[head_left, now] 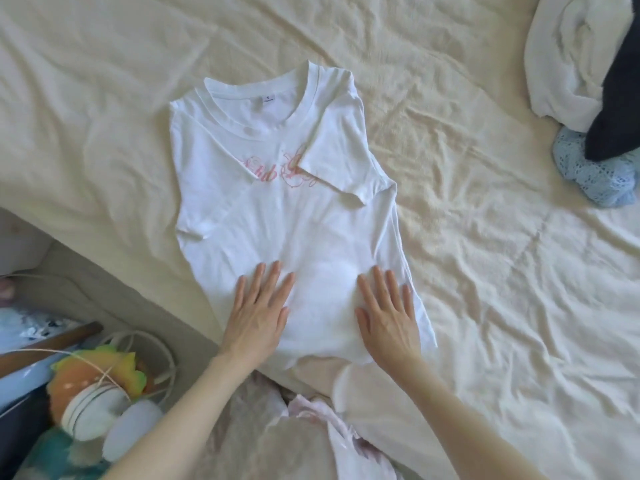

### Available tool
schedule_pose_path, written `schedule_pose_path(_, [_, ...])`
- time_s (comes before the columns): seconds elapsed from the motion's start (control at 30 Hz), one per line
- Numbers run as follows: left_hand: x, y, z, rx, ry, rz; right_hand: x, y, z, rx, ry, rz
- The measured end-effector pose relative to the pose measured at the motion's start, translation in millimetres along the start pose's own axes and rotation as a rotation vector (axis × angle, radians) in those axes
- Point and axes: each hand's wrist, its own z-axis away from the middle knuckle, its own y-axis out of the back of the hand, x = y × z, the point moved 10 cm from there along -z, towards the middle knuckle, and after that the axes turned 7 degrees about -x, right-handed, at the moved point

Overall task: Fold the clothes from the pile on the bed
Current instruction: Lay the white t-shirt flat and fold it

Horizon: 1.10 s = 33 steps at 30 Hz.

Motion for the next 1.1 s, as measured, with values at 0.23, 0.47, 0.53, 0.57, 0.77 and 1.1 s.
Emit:
schedule_pose_path(0.23, [37.7,-53.6,71.7,-0.060,0.046,0.250,-1.9,-19.4,57.1,0.016,0.044,0.080])
schedule_pose_path(0.47, [18.2,-85.7,101.4,0.094,0.345,0.868,30.9,5.7,81.6,0.224,0.014,-0.011])
schedule_pose_path(0.53, [-20.2,-91.2,108.1,0.243,0.596,1.017,58.4,10.7,79.9,0.237,-0.178,-0.169])
schedule_pose_path(0.57, [-38.6,-94.7,110.5,0.286,0.710,1.085,74.5,11.8,78.4,0.241,-0.290,-0.289])
schedule_pose_path(0.77, [-79.8,-127.8,91.3,0.082,0.825,1.559,111.5,-17.6,61.9,-0.084,-0.593,-0.964])
schedule_pose_path(1.1, [-47.5,-144.8,152.9,0.165,0.703,2.262,111.7,-19.8,87.8,0.036,-0.518,-1.712])
